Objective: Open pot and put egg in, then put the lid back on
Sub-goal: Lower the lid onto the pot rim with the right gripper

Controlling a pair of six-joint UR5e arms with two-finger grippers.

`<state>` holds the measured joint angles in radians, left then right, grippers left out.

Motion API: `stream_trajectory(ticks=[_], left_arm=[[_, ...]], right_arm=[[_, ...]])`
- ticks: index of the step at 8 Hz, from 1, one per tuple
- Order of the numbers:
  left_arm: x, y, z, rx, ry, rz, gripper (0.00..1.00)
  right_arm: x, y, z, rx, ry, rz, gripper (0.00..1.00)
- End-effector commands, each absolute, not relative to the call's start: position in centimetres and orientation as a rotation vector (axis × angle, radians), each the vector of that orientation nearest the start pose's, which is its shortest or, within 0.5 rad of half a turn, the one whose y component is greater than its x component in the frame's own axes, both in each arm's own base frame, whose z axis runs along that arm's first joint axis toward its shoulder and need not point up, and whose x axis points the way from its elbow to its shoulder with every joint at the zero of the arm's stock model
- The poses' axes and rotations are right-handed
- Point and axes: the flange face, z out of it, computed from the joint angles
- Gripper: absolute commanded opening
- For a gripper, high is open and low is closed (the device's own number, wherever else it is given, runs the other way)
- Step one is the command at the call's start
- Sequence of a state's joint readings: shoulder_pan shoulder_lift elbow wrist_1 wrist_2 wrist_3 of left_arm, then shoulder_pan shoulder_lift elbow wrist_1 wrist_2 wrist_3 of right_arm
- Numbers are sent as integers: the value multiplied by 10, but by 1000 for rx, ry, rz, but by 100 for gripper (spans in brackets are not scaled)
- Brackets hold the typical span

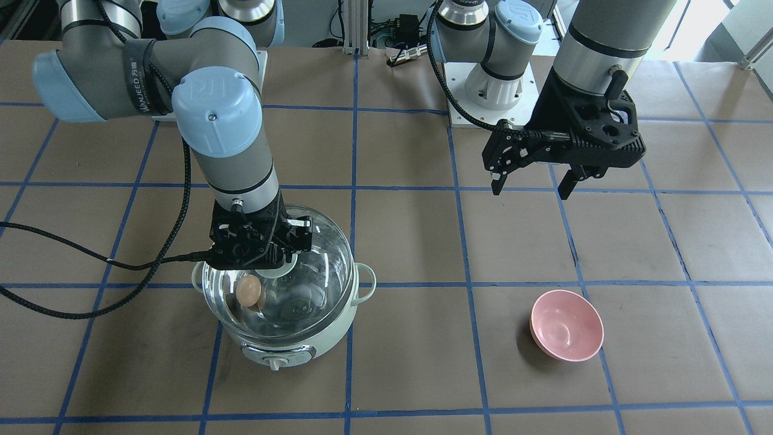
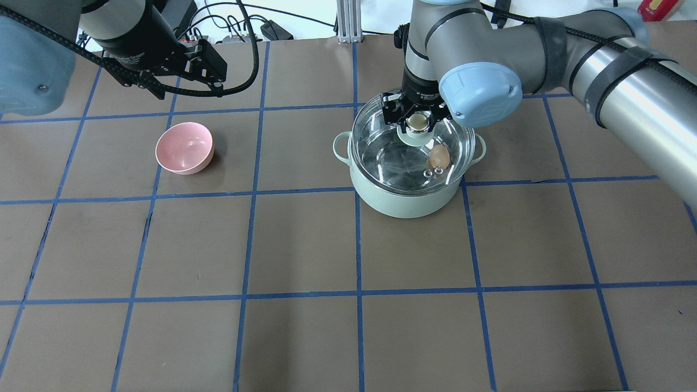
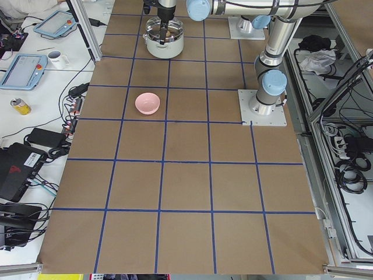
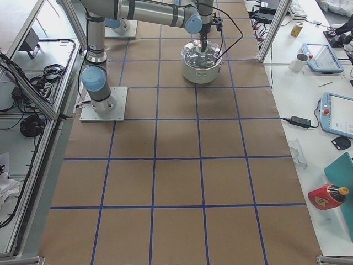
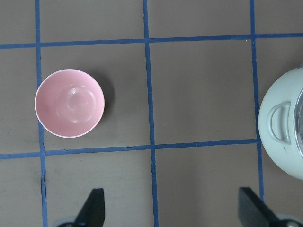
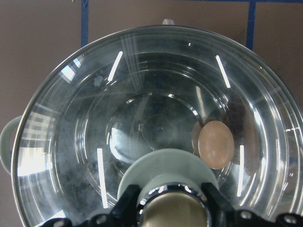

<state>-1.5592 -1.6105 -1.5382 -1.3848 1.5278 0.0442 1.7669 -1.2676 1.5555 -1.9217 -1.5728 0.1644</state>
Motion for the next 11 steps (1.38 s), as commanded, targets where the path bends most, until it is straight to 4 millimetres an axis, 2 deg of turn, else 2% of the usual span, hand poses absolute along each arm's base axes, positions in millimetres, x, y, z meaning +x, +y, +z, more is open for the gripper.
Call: stream_trajectory(ticks=[1, 5, 11], left_arm=[[-132, -527, 503, 64, 3166, -280, 100], [-129, -526, 505, 60, 3137, -283, 100], [-128, -526, 504, 60, 3137, -278, 100]], right_arm=[[244, -573, 359, -32, 3127, -79, 0], [245, -574, 348, -41, 3124, -52, 0], [246, -577, 355, -46, 3118, -74, 0]])
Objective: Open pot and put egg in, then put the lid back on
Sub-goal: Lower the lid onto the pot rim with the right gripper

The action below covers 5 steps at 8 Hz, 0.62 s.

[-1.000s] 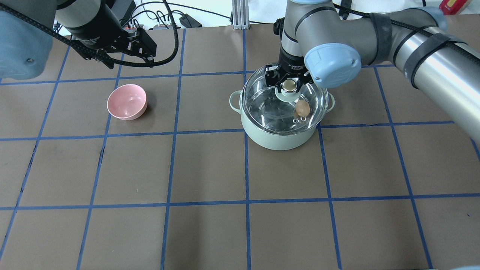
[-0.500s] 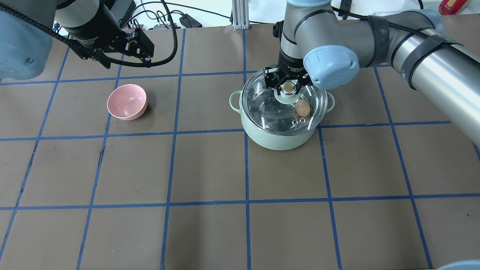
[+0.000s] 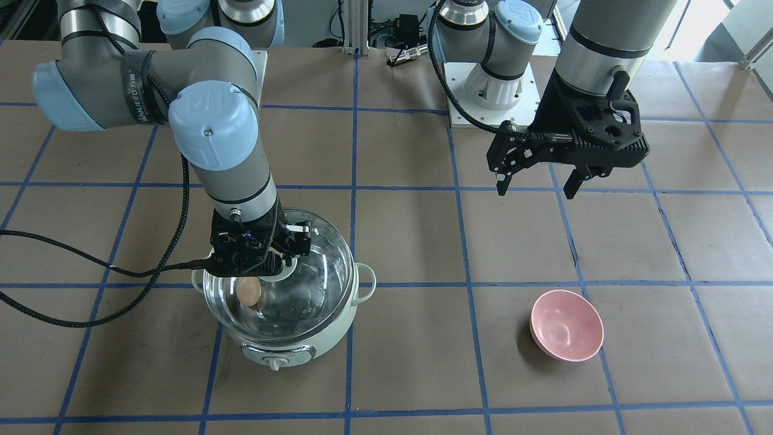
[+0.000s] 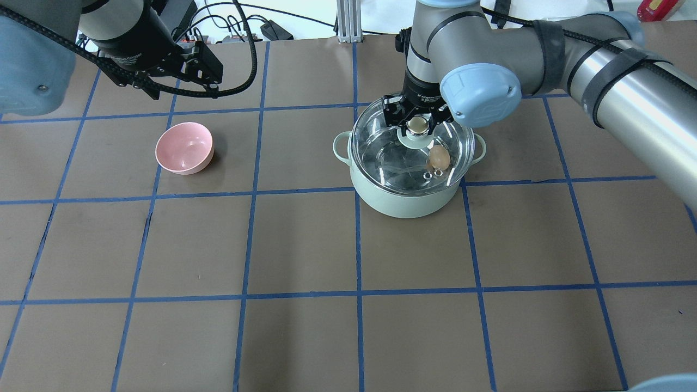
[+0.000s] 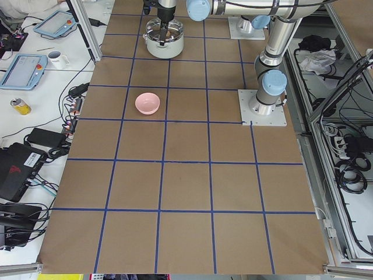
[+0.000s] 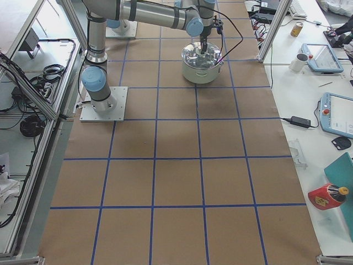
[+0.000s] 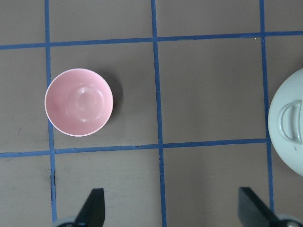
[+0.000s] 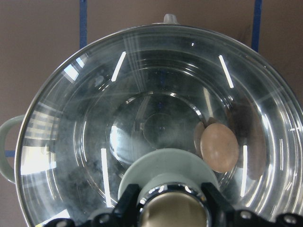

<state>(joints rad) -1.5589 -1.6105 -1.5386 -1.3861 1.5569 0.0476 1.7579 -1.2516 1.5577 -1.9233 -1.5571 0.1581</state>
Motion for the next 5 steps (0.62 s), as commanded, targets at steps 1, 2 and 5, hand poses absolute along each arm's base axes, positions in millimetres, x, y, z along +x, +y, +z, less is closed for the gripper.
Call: stream_trajectory(ticks=[1, 2, 5], left_arm=[[-128, -526, 504, 60, 3137, -278, 100], [-128, -526, 504, 60, 3137, -278, 100], [-129, -526, 504, 64, 3137, -280, 100]], right_arm=[[246, -577, 354, -46, 3119, -69, 0], [246, -577, 352, -46, 3118, -64, 0], [247, -578, 348, -44, 3115, -54, 0]])
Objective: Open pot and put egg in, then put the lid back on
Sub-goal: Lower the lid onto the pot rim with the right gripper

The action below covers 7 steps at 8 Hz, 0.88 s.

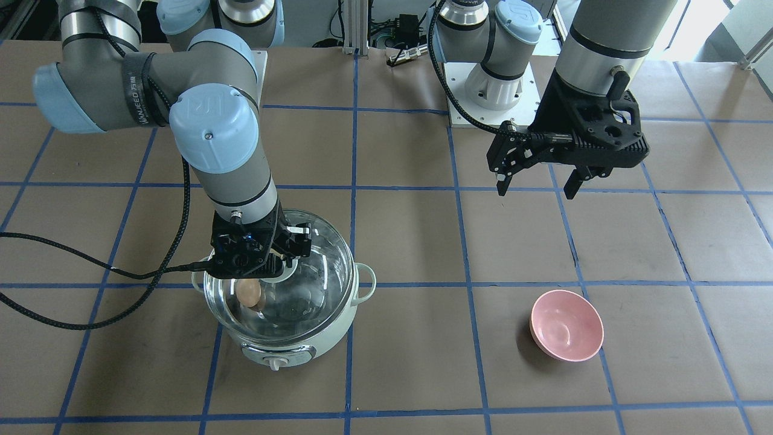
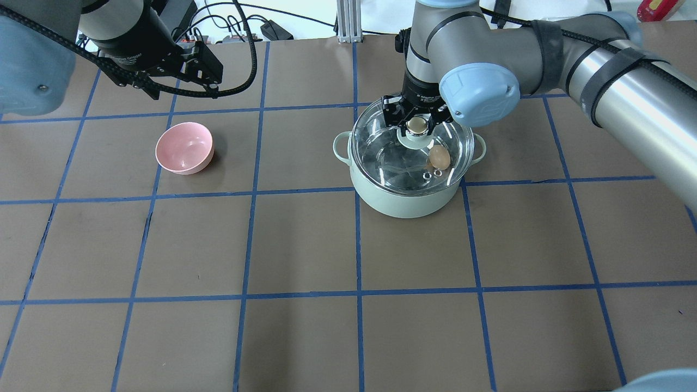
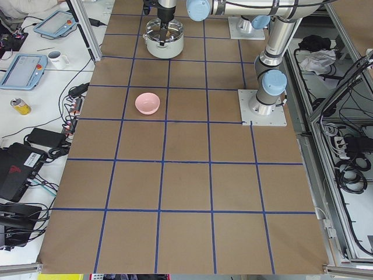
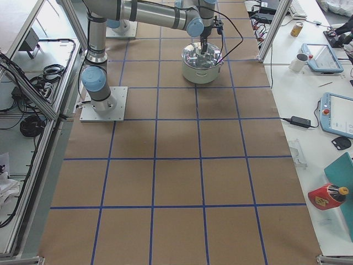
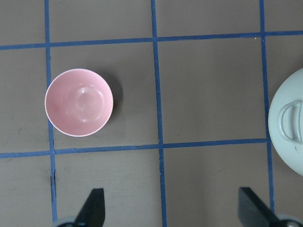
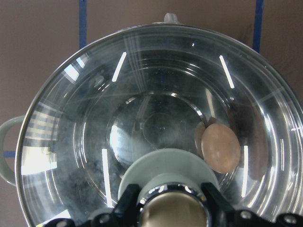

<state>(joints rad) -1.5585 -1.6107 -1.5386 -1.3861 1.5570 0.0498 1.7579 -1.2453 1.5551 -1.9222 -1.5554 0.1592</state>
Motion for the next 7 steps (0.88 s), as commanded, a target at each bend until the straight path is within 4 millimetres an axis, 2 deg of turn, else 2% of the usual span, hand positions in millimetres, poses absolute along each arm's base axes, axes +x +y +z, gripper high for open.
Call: stream_trajectory(ticks=[1, 7], left_arm=[[-128, -528, 502, 62, 3137, -276, 100], [-128, -528, 501, 62, 3137, -273, 100]], right_arm=[[248, -577, 349, -46, 3105, -53, 0], [248, -580, 348, -89, 3102, -73, 0]])
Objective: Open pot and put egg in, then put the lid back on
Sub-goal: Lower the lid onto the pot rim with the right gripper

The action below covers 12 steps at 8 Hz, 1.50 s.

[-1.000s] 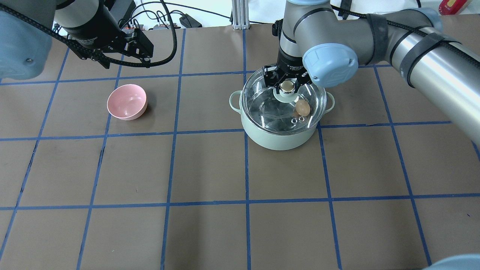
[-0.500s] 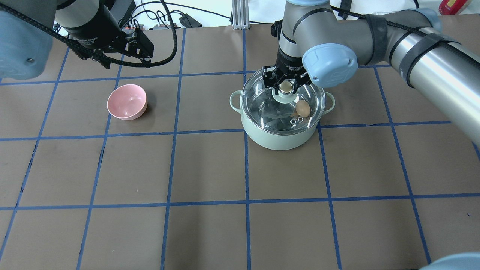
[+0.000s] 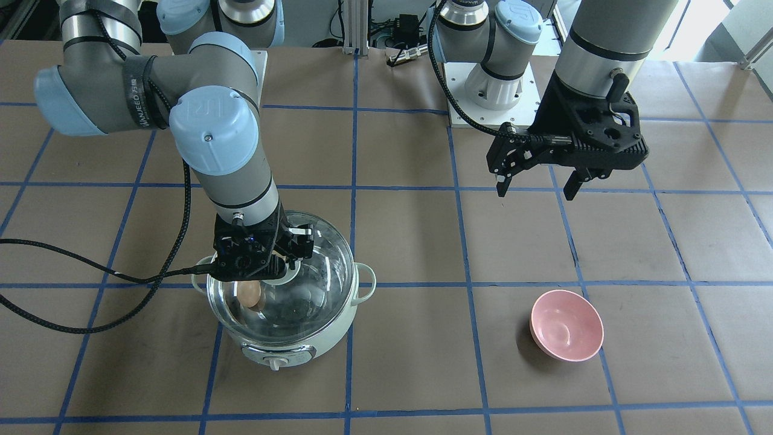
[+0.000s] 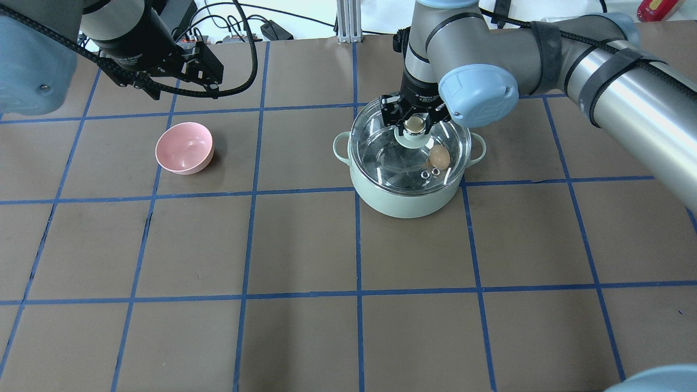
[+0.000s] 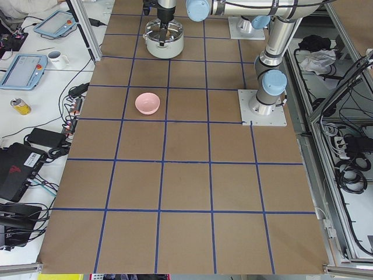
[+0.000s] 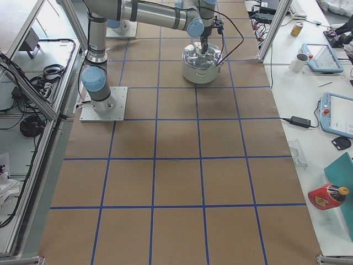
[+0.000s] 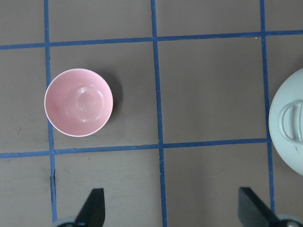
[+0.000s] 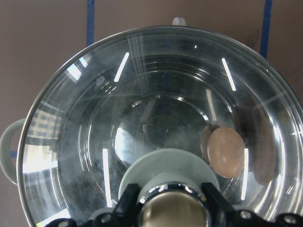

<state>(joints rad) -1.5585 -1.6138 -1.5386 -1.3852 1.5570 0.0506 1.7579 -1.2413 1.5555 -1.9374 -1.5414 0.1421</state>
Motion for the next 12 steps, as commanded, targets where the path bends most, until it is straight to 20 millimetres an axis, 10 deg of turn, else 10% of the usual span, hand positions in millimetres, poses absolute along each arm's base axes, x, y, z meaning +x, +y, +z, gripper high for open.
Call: stream_trajectory(ticks=[1, 8, 12], left_arm=[[-128, -528, 501, 62, 3137, -273, 100], [-128, -528, 500, 60, 3138, -268, 100], [-128, -530, 498, 62, 3138, -264, 100]], right_arm=[[248, -580, 348, -99, 3102, -73, 0], [249, -581, 343, -94, 3104, -59, 2], [249, -582, 341, -99, 3106, -52, 43]])
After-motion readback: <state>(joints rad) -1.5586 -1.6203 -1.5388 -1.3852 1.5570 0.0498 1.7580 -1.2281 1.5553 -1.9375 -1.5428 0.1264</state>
